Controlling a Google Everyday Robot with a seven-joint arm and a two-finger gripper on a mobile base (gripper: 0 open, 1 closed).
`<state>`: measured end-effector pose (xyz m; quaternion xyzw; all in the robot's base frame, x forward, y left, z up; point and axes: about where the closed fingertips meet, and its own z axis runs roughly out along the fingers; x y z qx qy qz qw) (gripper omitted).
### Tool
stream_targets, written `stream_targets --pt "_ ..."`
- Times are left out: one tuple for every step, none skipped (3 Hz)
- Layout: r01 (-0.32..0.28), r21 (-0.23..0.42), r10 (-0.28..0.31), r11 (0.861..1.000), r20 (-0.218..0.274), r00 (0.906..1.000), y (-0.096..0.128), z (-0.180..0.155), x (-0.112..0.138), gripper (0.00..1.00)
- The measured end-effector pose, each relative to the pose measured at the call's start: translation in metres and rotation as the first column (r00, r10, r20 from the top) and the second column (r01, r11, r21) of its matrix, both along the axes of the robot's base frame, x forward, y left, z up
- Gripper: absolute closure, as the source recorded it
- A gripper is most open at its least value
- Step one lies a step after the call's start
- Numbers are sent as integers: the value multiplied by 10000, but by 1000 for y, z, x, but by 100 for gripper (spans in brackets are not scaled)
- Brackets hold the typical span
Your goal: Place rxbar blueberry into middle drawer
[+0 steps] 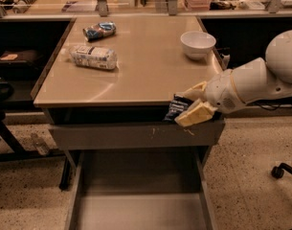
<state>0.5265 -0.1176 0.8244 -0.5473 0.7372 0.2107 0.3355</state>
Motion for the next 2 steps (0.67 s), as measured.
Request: stream_targets --pt "253 -157 -261 9996 -571 9980 -1 -33 -15 100" --pt "424 -330 -448 9986 -756 9961 -4 -59 -61 100"
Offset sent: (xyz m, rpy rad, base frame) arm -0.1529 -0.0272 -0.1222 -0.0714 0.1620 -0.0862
